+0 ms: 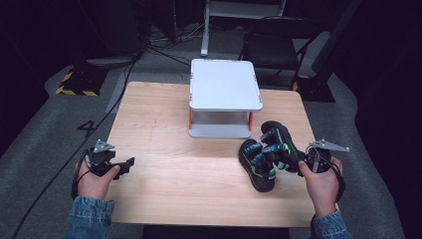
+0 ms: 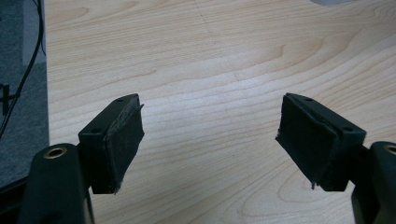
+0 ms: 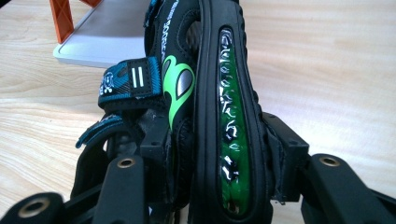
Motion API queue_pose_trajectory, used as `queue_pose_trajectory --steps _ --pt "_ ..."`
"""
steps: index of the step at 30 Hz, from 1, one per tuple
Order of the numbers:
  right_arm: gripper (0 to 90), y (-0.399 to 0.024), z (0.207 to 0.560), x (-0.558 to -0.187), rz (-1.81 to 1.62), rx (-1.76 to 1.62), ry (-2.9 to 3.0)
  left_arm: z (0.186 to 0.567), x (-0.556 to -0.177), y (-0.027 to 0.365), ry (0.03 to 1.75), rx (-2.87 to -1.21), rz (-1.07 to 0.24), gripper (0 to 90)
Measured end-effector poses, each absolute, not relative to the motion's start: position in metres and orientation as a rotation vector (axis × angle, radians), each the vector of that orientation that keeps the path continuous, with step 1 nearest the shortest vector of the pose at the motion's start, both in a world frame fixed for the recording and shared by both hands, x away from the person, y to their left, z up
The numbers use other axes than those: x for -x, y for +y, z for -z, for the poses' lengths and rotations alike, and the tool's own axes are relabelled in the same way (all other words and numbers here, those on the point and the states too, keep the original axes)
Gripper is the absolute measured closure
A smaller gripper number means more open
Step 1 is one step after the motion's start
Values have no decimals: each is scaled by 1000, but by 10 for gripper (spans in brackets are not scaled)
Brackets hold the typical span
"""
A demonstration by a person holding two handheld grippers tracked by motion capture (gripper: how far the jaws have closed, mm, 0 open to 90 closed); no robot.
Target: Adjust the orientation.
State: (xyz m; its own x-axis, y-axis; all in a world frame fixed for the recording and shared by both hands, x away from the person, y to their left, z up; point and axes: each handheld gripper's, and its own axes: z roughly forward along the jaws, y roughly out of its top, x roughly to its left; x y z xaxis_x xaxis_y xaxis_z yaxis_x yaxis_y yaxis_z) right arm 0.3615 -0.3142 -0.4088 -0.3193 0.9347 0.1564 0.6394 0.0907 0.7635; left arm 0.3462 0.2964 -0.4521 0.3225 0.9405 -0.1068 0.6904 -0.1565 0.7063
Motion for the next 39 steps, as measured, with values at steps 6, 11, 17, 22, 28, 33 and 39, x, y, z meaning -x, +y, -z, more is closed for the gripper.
queue_pose_trajectory --steps 6,11,17,22,28,33,39 --pt "512 -323 409 -359 -1100 -1587 1965 451 -347 295 1439 -1914 -471 224" --pt "504 -323 418 -360 -1124 -1637 1998 453 -350 291 1432 -1930 -467 224" --pt "471 -317 430 -363 -1143 -1740 2063 453 -351 290 1429 -1935 -467 223" --pt "421 -314 440 -367 -1102 -1762 2121 453 -352 288 1420 -1948 -466 223" --pt "330 -317 445 -371 -1048 -1697 2077 453 -352 288 1423 -1943 -465 223" --pt "315 -327 456 -376 -1033 -1733 2049 453 -352 288 1422 -1944 -465 222" --pt "310 -334 458 -377 -1054 -1775 2024 454 -352 288 1424 -1943 -462 222"
